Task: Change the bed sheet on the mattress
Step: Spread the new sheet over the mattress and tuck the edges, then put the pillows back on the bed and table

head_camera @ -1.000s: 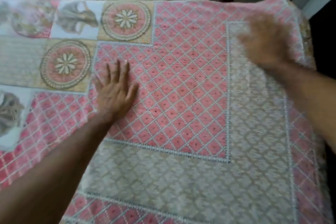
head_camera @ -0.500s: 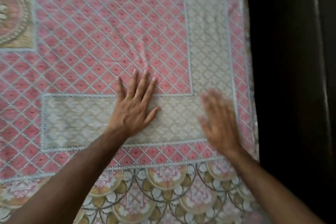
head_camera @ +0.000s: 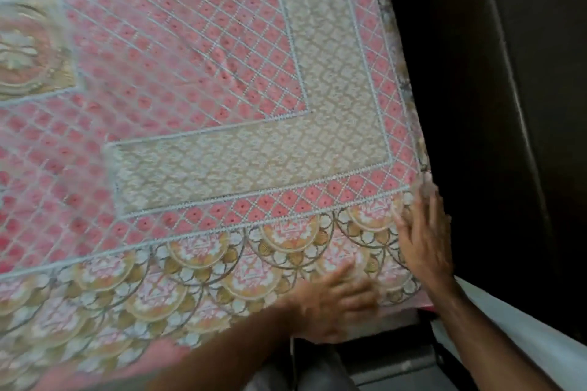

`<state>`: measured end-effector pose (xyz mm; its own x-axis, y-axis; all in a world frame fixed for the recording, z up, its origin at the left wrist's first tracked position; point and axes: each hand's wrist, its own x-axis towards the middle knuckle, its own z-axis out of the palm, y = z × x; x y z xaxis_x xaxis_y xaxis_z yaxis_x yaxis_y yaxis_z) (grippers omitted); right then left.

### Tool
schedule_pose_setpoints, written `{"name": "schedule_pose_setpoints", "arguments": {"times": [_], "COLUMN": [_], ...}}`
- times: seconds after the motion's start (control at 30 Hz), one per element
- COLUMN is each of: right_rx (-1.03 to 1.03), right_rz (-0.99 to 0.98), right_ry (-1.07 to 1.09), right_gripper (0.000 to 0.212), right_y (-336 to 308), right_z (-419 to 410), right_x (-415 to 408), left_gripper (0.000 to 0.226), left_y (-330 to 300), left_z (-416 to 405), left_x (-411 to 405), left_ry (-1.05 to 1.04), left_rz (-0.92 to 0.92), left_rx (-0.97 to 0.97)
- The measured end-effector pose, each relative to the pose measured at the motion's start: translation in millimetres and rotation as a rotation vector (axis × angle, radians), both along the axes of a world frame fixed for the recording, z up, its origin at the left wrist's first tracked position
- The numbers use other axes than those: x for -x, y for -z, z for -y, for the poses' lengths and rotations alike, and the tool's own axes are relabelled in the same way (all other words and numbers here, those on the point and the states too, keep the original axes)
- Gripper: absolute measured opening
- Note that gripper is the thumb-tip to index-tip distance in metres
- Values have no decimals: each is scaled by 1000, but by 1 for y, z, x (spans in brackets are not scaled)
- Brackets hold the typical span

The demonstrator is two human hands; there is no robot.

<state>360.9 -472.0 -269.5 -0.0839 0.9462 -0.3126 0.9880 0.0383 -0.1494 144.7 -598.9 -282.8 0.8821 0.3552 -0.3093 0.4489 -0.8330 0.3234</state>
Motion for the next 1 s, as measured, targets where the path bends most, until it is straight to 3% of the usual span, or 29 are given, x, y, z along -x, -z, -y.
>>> {"name": "schedule_pose_setpoints", "arguments": {"times": [0.07,0.13,0.23,0.33,0.47,0.7,1.0], "right_rx": [70,158,259,247,161,-59,-148], "right_rz": [56,137,173,119,60,-40,-117], "right_ry": [69,-81,-510,-780,-1029,-1284,-1552], "right_gripper": [77,82,80,75,74,88,90], "right_y": [-14,-29,-53,-91,-151,-241,-318], "right_z": [15,27,42,54,65,124,310], "right_x": [1,11,55,133,252,456,723], "left_gripper": [59,60,65,65,68,80,84], "left_y": [-17,-45,-88,-142,-211,-278,-351], "left_z": [33,50,66,79,112,220,432], "left_x": [35,83,157,222,273,372,565], "left_ry": [69,-77,-539,-1082,-1516,-1812,-2070], "left_rz": [-74,-151,-274,-431,-375,-323,-403], "left_rx": [24,31,59,94,27,-104,-264]}}
